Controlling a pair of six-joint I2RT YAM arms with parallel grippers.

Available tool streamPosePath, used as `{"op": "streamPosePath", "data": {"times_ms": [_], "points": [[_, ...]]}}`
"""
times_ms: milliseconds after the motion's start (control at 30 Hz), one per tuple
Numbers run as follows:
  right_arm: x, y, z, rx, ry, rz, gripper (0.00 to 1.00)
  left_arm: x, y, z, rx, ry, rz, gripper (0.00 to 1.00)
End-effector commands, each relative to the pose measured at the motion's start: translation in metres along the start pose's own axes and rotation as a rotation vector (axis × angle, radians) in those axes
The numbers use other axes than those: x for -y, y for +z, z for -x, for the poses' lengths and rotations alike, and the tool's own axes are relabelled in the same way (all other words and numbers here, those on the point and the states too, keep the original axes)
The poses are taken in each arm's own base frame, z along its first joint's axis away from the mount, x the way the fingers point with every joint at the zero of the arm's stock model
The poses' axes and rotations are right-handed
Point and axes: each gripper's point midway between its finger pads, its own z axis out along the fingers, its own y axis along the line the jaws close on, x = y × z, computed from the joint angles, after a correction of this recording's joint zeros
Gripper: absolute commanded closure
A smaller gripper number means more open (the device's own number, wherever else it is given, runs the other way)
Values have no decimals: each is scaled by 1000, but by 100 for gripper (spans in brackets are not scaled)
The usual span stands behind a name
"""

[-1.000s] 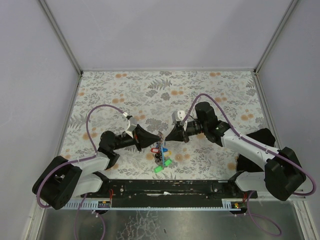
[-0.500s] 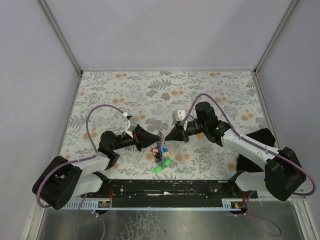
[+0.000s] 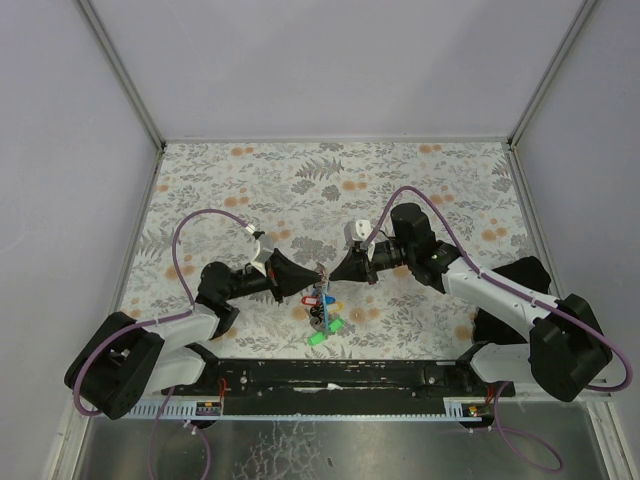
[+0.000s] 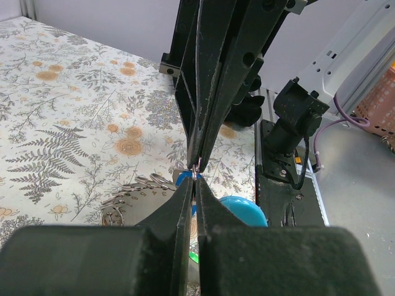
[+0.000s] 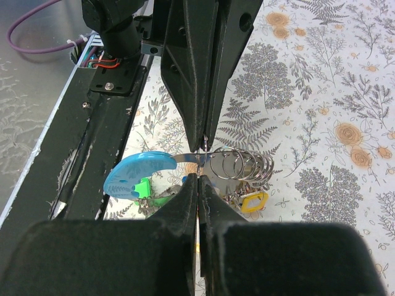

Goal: Put the keys on the keyring

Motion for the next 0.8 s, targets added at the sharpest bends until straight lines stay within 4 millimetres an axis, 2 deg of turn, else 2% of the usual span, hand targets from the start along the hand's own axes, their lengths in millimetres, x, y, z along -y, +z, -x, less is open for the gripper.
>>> {"op": "streamPosePath", "data": {"times_ms": [0, 767], "points": [[-4, 2, 17, 48, -51, 27, 100, 14, 7, 34, 92, 113, -72, 100], [0, 3, 5, 6, -12, 11, 100, 12, 7, 34, 95, 113, -59, 100]]}}
